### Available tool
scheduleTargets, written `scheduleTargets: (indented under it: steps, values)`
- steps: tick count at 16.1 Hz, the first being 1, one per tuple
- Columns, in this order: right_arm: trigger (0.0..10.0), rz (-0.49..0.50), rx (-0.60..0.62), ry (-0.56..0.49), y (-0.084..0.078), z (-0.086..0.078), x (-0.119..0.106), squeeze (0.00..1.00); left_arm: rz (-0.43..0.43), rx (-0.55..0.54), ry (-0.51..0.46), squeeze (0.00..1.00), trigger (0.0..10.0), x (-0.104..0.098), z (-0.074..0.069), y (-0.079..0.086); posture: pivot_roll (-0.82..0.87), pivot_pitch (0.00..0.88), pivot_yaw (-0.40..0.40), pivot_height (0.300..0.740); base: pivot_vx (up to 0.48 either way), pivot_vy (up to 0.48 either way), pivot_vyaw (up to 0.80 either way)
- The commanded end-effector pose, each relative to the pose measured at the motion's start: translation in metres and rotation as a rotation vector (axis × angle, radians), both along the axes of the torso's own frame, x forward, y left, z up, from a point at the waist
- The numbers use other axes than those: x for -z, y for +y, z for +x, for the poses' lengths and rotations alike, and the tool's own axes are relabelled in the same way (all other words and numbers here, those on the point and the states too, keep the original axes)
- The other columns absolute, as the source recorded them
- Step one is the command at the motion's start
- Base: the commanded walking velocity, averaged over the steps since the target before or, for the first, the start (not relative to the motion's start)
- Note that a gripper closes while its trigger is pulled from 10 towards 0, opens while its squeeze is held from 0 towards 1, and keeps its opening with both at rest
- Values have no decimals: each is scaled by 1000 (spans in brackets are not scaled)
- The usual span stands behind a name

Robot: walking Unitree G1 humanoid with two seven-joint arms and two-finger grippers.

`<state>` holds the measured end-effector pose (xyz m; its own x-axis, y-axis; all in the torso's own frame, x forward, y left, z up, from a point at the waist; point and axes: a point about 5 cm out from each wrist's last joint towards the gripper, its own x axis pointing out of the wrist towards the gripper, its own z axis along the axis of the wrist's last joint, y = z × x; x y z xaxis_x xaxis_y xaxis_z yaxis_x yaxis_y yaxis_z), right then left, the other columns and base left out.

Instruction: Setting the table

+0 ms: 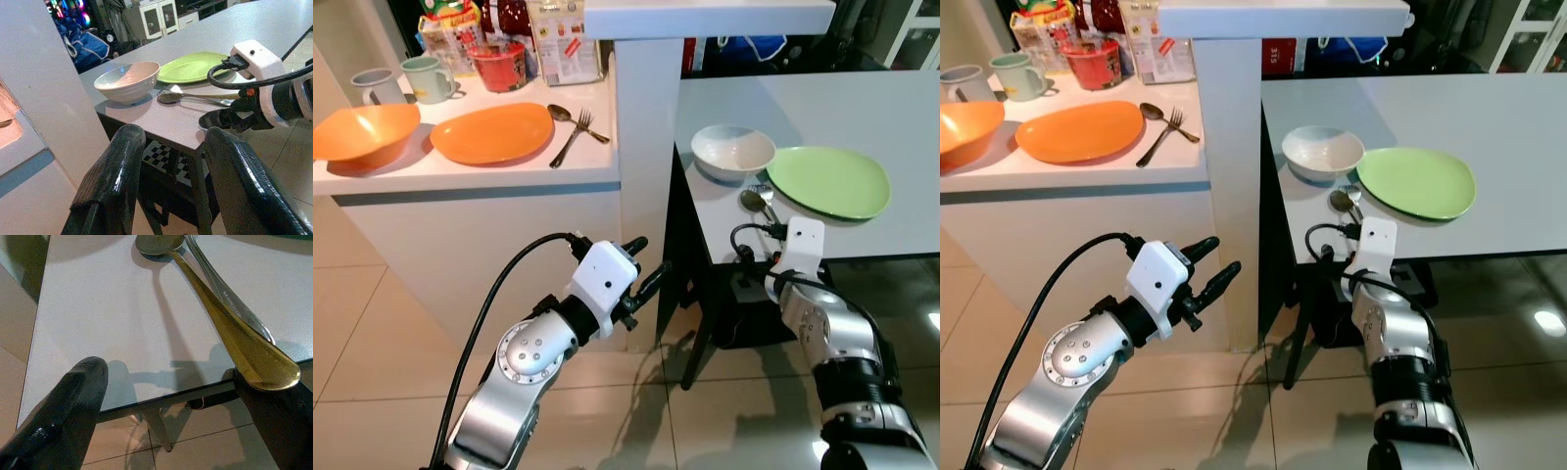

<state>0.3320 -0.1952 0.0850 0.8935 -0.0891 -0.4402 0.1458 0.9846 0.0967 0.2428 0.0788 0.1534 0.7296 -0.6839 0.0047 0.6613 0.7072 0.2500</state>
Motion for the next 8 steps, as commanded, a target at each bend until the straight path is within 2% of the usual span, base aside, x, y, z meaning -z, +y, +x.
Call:
scheduleTargets:
  steps: [1,2,4,8]
  values:
    - [10000,-8,-11,-5,4,0,-3,600,9,0,-1,0,10000,0,0,0,-7,0,46,740,0,0,0]
    - [10000,-3,-21,-32,6,1,-8,596,9,-1,-3,0,10000,0,0,0,-6,0,46,740,0,0,0]
    - [10000,11,-30,-114,8,6,-21,424,8,-1,-5,0,10000,0,0,0,-11,0,50,740,0,0,0]
    - [10000,-24,-29,-100,5,9,-23,122,8,-1,-8,0,10000,-1,1,-1,-4,0,40,740,0,0,0]
